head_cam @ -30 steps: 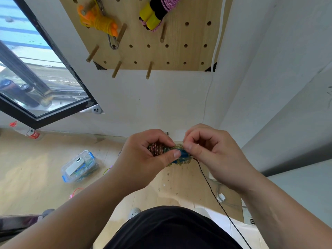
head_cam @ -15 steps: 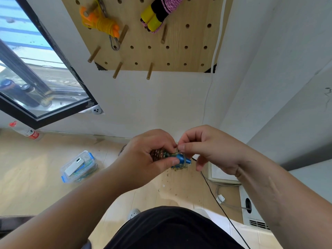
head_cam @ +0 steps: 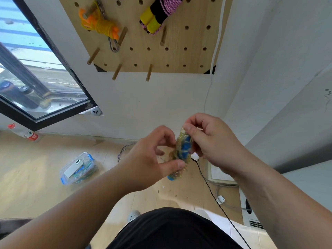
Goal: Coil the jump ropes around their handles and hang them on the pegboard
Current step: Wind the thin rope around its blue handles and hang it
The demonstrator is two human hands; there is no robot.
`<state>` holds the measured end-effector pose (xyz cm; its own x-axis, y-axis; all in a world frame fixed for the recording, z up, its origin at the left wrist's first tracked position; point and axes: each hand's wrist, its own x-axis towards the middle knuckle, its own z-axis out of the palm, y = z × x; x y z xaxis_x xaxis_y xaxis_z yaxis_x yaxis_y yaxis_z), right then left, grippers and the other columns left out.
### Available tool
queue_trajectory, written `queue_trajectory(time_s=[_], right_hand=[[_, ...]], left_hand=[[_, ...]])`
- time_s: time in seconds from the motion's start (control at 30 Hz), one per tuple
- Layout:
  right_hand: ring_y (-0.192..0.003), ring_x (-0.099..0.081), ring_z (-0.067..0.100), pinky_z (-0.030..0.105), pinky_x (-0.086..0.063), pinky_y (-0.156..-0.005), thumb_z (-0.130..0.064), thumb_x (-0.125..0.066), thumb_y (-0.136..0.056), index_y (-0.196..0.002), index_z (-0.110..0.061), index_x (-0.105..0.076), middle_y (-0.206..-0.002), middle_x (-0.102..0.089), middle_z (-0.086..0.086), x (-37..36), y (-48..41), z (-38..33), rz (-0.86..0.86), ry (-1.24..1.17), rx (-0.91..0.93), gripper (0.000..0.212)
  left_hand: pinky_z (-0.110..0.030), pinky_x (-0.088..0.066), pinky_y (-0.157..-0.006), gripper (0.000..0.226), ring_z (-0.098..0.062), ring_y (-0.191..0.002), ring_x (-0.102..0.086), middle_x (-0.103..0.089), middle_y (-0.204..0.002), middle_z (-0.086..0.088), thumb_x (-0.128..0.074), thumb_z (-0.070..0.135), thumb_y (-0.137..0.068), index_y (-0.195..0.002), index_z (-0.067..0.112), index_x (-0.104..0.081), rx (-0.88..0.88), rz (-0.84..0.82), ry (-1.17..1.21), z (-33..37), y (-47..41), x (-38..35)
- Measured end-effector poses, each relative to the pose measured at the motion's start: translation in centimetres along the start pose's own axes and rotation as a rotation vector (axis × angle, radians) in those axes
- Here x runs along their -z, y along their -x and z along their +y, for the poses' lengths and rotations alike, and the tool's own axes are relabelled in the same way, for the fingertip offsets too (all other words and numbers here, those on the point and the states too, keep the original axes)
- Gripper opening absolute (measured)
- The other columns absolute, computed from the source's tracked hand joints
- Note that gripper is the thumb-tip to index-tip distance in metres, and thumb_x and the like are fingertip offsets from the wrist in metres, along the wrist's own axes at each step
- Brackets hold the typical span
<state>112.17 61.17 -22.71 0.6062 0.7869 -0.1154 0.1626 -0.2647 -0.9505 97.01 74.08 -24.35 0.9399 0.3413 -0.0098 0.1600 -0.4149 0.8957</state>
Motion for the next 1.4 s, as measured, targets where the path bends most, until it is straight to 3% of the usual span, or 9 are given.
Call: queue_trajectory(time_s=[0.17,0.33,0.43,0.57,0.67,0.73,1.0,1.17,1.4], right_hand=[[-0.064,-0.061,0.010,0.029,-0.051,-0.060,-0.023,-0.056,-0.101,-0.086,-0.026,-0.058,-0.072,-0.062,-0.010,-1.3,-0.5,0.3,0.215,0.140,0.137,0.015],[-0.064,-0.063,0.011,0.018,-0.046,-0.056,-0.023,-0.054,-0.102,-0.085,-0.031,-0.057,-0.074,-0.064,-0.008,-2.9,0.0,0.7,0.275,0.045,0.123,0.019],[-0.056,-0.062,0.014,0.026,-0.050,-0.055,-0.020,-0.054,-0.103,-0.086,-0.020,-0.061,-0.064,-0.065,-0.003,-3.9,0.1,0.2,0.231,-0.131,0.046,0.018],[-0.053,-0.057,0.021,0.035,-0.052,-0.055,-0.018,-0.049,-0.105,-0.090,-0.001,-0.061,-0.063,-0.062,0.008,-4.0,-0.4,-0.6,0.068,-0.459,-0.160,0.025],[-0.050,-0.051,0.020,0.029,-0.045,-0.050,-0.018,-0.046,-0.104,-0.077,-0.007,-0.055,-0.059,-0.056,0.006,-4.1,-0.8,-0.9,-0.059,-0.423,-0.205,0.031],[-0.047,-0.044,0.019,0.028,-0.036,-0.047,-0.017,-0.044,-0.103,-0.069,-0.011,-0.047,-0.058,-0.048,0.006,-3.9,-1.4,-0.8,-0.098,-0.352,-0.190,0.034],[-0.047,-0.036,0.016,0.027,-0.032,-0.047,-0.018,-0.042,-0.102,-0.084,-0.008,-0.053,-0.060,-0.044,0.003,-4.3,-4.0,-1.6,-0.246,-0.537,-0.327,0.023],[-0.050,-0.045,0.017,0.028,-0.036,-0.048,-0.014,-0.048,-0.099,-0.073,-0.010,-0.054,-0.064,-0.050,0.007,-7.1,-6.6,-2.5,-0.118,-0.418,-0.313,0.027],[-0.053,-0.049,0.018,0.029,-0.037,-0.051,-0.016,-0.048,-0.097,-0.076,-0.008,-0.060,-0.065,-0.055,0.008,-12.4,-10.2,-5.2,-0.060,-0.202,-0.295,0.025]], left_hand=[[-0.047,-0.059,-0.086,0.043,-0.024,-0.099,-0.070,-0.074,-0.108,-0.006,-0.064,0.000,-0.090,-0.117,0.027,-0.045,0.033,0.063,0.380,-0.1,-0.7,-2.5],[-0.028,-0.054,-0.075,0.036,-0.019,-0.087,-0.062,-0.066,-0.098,-0.015,-0.045,0.006,-0.084,-0.117,0.017,-0.052,0.040,0.160,0.552,0.8,-1.2,-3.2],[-0.023,-0.047,-0.057,0.010,-0.016,-0.063,-0.053,-0.053,-0.071,-0.013,-0.050,0.014,-0.097,-0.102,0.006,-0.049,0.030,0.317,0.556,0.8,-1.9,-3.6],[-0.028,-0.040,-0.047,0.012,-0.021,-0.052,-0.044,-0.047,-0.065,-0.014,-0.049,0.012,-0.097,-0.090,0.005,-0.043,0.066,0.415,0.620,0.8,-2.4,-3.2],[-0.037,-0.042,-0.043,0.022,-0.033,-0.046,-0.045,-0.045,-0.064,-0.025,-0.051,0.009,-0.099,-0.086,-0.003,-0.038,0.093,0.476,0.599,0.4,-2.5,-2.3],[-0.052,-0.044,-0.048,0.035,-0.047,-0.052,-0.047,-0.043,-0.066,-0.035,-0.060,0.024,-0.090,-0.083,-0.003,-0.038,0.104,0.447,0.586,0.2,-2.6,-1.6],[-0.044,-0.054,-0.066,0.024,-0.030,-0.068,-0.060,-0.061,-0.086,-0.016,-0.072,0.022,-0.084,-0.102,0.017,-0.057,0.239,0.101,1.007,-0.7,-3.6,3.6],[-0.042,-0.054,-0.059,0.023,-0.026,-0.063,-0.060,-0.057,-0.081,-0.017,-0.066,0.001,-0.071,-0.089,0.009,-0.054,0.316,0.076,0.940,-2.6,-4.9,7.1],[-0.046,-0.046,-0.063,0.035,-0.031,-0.067,-0.051,-0.050,-0.079,-0.015,-0.068,0.013,-0.072,-0.083,-0.010,-0.043,0.287,0.135,0.714,-5.0,-6.9,13.6]])
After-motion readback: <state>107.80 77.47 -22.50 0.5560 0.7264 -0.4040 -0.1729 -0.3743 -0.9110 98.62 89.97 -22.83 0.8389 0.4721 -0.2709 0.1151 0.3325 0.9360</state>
